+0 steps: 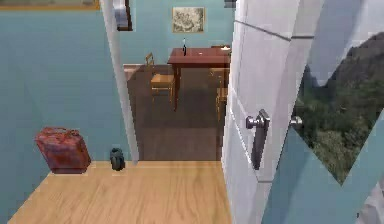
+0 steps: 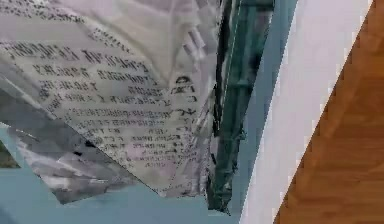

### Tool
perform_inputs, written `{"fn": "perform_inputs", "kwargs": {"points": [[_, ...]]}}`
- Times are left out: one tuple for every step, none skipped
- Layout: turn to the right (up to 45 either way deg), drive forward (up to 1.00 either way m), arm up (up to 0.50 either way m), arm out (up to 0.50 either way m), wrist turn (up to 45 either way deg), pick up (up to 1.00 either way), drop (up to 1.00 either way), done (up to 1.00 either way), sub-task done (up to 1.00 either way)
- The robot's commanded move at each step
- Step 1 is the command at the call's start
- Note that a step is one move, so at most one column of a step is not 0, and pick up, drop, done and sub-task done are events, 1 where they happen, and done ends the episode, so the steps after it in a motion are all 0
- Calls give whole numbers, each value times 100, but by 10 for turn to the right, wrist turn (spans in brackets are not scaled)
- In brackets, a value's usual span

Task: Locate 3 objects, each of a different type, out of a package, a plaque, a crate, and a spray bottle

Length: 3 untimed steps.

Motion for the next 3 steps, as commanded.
{"fn": "perform_inputs", "kwargs": {"points": [[450,0,0,0,0,0,0,0,0],[300,0,0,0,0,0,0,0,0],[0,0,0,0,0,0,0,0,100]]}}
